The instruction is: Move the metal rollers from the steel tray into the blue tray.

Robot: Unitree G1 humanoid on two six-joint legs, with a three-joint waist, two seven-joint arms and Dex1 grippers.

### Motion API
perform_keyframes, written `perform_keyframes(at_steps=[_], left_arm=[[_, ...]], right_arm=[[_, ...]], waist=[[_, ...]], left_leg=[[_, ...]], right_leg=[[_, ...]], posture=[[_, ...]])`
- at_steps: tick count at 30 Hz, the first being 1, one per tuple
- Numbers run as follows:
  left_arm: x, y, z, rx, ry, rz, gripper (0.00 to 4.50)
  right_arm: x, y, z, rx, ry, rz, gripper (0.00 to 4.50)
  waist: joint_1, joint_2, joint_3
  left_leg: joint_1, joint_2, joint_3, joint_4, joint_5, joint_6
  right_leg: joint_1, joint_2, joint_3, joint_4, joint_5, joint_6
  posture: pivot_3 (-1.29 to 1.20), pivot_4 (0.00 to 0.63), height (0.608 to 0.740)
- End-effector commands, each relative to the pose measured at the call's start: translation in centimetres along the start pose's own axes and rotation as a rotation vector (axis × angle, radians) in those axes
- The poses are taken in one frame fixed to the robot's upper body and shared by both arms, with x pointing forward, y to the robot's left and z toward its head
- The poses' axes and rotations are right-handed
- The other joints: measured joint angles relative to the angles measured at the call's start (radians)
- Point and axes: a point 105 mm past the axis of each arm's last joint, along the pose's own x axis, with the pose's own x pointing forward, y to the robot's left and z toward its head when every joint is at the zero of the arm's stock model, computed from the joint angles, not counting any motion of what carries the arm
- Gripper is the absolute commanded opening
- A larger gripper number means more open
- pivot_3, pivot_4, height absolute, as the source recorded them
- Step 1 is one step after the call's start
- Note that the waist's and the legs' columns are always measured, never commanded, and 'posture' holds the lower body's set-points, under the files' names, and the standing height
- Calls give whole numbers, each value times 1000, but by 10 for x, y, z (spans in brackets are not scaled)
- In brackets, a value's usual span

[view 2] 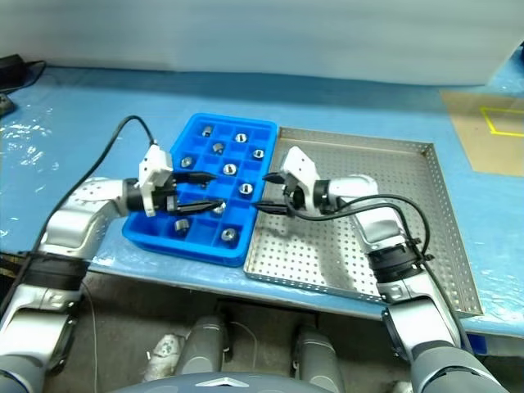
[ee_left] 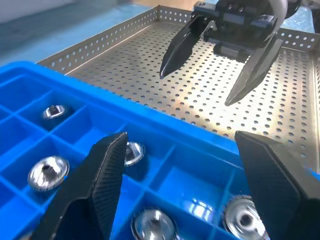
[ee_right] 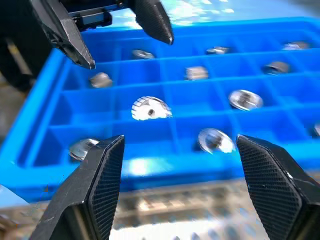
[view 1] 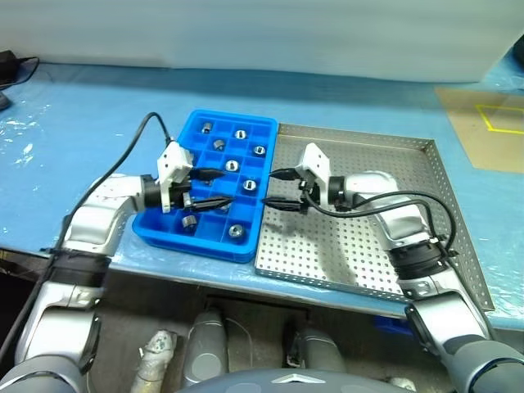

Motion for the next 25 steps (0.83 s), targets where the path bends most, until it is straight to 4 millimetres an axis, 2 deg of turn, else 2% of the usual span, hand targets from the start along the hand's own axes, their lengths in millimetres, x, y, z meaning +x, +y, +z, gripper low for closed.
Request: perform_keyframes(at_steps=[1,5,10,25], left_arm=[[17,5,5,37,-30,-36,3625],[30,9,-4,15,-32,-58,3625],[42,11,-15,5,-28,-57,3625],[32,10,-10,25,-50,-42,3625]], right_arm=[[-24,-10,8,-2,-36,-116,3649],[-45,-12,-4,42,-16,-206,3649],[-60,-27,-24,99,-2,-385,3649],[-42,-35,-15,77,-33,-389,3649]], waist=[[-11,0,0],[-32,0,0],[-60,0,0],[-61,0,0]], left_leg=[[0,0,0,0,0,0],[0,-1,0,0,-1,1],[0,-1,0,1,-1,1],[1,0,0,3,-4,7]], right_leg=[[0,0,0,0,1,1],[0,1,0,0,2,4],[0,3,0,0,2,4],[1,1,0,0,0,-1]], posture=[[-177,150,740],[-205,150,740],[-228,150,740],[-162,150,740]])
